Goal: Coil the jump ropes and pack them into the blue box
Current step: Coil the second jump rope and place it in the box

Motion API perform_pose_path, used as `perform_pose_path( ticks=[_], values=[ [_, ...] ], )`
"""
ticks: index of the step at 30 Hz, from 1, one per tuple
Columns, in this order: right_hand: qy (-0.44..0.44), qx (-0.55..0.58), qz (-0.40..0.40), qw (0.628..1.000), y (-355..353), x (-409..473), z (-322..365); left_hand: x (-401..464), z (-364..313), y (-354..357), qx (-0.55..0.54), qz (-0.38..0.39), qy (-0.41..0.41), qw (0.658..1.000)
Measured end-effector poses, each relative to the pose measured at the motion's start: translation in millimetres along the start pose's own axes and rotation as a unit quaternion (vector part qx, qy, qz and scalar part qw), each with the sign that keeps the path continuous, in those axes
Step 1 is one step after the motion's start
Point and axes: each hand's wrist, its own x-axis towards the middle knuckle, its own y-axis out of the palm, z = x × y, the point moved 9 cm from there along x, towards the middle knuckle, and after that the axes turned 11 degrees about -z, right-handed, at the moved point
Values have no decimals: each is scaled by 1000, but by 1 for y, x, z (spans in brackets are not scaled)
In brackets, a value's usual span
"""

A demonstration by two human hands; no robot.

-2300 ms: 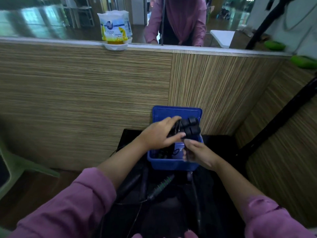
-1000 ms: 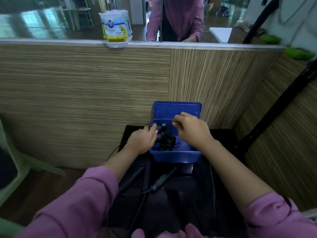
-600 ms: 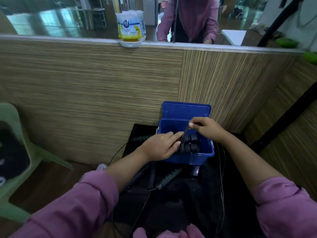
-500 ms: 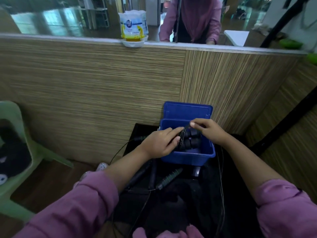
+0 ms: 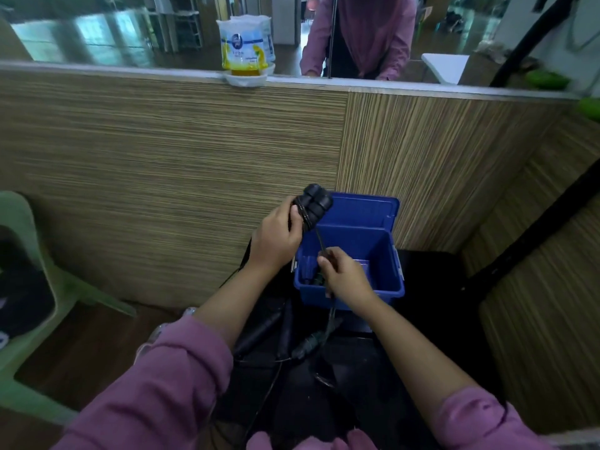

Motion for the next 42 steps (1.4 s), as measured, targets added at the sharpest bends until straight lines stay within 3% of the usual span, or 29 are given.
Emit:
perform_pose_path(
  ticks=[4,10,17,21,24,30,36,39,42],
  values=[
    [-61,-119,32,990,12,-14,-2,15,33,-8,57,-25,-116,991],
    [-128,-208,-37,969,-8,-10,22,12,65,0,141,6,-108,984],
    [-256,-351,-66,898,-31,-11,69,-10,60,31,207,81,0,975],
    [-249,-358,-92,895,-49,7,73,-35,27,53,193,147,127,962],
    [-217,-348,-86,908,-62,24,62,-54,6,62,143,150,219,953],
    [-140,-299,-21,944,-73,53,22,-64,-29,56,28,137,299,944],
    [-80,-64,73,992,-71,59,0,-62,-39,47,-17,129,315,940],
    [-9,82,64,995,-70,55,-11,-54,-43,42,-38,109,289,950],
    [30,123,21,992,-62,56,-27,-41,-48,38,-54,88,236,966]
  ],
)
